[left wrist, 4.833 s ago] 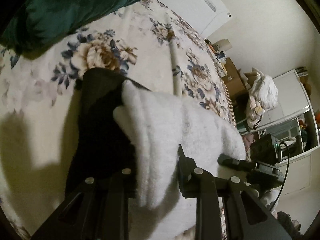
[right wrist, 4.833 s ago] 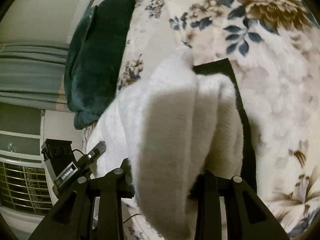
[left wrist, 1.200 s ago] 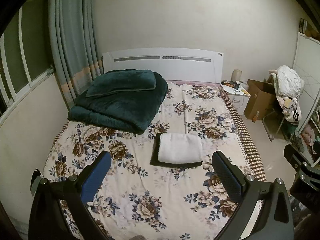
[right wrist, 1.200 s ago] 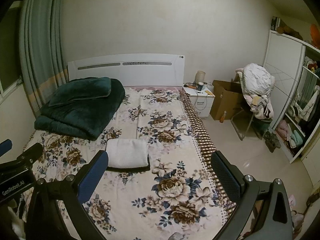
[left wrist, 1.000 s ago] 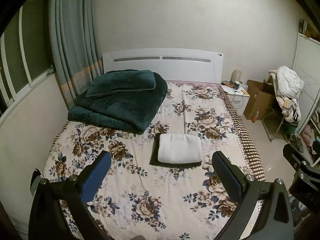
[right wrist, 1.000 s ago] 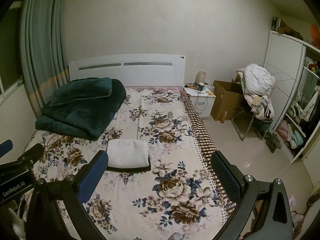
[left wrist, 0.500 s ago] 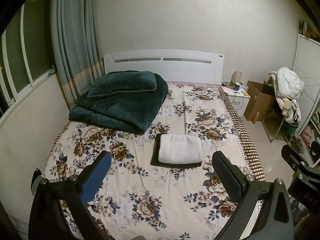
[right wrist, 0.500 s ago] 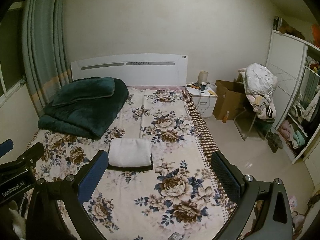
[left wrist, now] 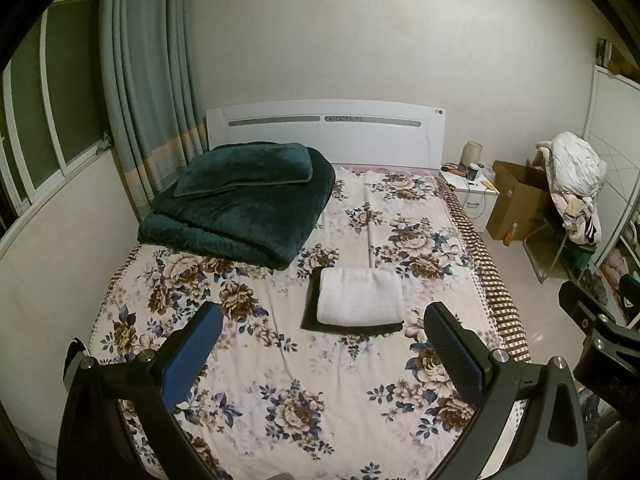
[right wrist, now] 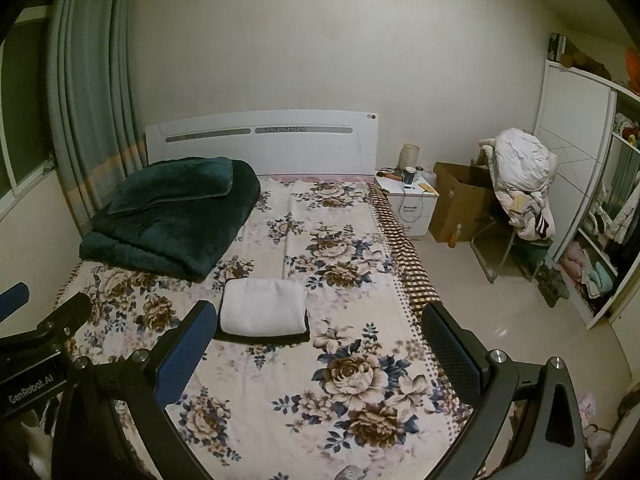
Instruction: Fold small clothes
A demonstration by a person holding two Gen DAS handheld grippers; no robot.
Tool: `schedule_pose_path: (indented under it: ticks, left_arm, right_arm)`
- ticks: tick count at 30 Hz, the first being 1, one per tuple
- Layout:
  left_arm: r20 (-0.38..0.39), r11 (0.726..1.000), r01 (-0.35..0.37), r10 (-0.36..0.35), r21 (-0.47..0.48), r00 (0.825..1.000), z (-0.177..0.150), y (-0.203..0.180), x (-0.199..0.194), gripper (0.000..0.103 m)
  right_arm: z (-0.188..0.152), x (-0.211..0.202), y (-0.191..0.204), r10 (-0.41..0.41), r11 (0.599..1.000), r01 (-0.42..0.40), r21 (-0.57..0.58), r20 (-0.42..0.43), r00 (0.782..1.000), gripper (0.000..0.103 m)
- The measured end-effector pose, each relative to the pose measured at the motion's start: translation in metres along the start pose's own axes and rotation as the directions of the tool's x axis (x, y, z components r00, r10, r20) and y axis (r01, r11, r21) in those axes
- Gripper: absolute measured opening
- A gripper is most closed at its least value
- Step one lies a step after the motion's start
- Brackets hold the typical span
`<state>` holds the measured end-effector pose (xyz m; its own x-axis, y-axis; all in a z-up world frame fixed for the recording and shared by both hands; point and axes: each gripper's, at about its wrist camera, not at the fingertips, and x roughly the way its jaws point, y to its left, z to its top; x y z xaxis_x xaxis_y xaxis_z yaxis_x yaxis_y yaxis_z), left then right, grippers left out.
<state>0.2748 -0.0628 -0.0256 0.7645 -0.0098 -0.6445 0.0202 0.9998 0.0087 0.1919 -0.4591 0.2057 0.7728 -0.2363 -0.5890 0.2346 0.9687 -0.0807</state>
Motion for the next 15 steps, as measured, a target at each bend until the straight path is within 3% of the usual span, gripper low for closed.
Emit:
schedule_pose_path:
  ticks: [15]
  left_arm:
    - [0.01,1.0,-0.005,0.005,-0.006,1.0,0.0033,0.0004,-0.0074,0.103]
  right_arm:
    - [-0.0015,-0.0006,-0.0003,-0.001,1.0,0.001,0.001,0.002,1.0,0.103]
